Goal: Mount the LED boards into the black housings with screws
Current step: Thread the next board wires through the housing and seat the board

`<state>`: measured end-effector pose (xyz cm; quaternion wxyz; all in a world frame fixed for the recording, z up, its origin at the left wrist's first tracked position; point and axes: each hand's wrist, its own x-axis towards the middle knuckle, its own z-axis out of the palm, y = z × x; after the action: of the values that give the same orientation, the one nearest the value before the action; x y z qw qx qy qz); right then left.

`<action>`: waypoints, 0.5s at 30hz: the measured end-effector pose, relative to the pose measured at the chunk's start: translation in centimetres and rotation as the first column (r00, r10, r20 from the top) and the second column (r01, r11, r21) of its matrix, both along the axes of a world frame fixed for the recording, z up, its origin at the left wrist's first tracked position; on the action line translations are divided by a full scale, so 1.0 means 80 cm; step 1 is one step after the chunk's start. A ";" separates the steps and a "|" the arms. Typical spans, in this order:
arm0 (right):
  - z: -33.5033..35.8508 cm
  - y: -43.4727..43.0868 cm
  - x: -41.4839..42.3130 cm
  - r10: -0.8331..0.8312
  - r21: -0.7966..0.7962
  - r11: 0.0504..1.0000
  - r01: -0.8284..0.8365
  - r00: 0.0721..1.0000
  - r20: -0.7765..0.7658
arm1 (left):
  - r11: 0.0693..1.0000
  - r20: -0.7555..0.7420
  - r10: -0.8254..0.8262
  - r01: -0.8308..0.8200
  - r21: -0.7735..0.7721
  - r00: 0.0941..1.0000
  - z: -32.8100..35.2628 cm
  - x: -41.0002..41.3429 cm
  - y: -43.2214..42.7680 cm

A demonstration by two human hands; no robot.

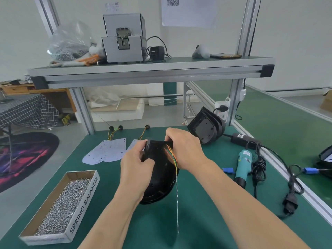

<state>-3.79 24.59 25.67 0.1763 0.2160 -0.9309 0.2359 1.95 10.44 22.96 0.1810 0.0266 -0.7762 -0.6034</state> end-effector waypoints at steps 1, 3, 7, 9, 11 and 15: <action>-0.002 -0.001 -0.003 -0.004 0.013 1.000 0.003 1.000 0.022 | 0.999 0.005 0.019 -0.019 -0.026 1.000 -0.002 0.000 0.001; -0.003 -0.004 -0.007 -0.004 0.026 1.000 0.002 0.998 0.064 | 0.996 0.008 0.055 -0.055 -0.064 0.998 -0.006 0.000 0.002; -0.003 -0.008 -0.013 0.002 0.061 0.998 -0.008 0.995 0.098 | 0.996 0.028 0.078 -0.076 -0.042 0.997 -0.017 -0.001 0.001; -0.001 -0.007 -0.015 0.022 0.097 0.995 -0.033 0.993 0.116 | 0.997 0.039 0.075 -0.074 -0.019 0.996 -0.022 0.001 0.001; 0.002 -0.003 -0.015 0.047 0.109 0.992 -0.060 0.992 0.119 | 0.998 0.038 0.062 -0.061 -0.018 0.997 -0.026 0.004 0.000; -0.001 -0.004 -0.013 0.065 0.095 0.993 -0.067 0.997 0.030 | 0.997 -0.018 0.063 -0.064 -0.045 0.998 -0.026 -0.001 -0.003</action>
<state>-4.85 24.24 25.60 0.1451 0.2516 -0.9359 0.1994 1.86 10.19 20.89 0.2071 0.0422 -0.7871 -0.5795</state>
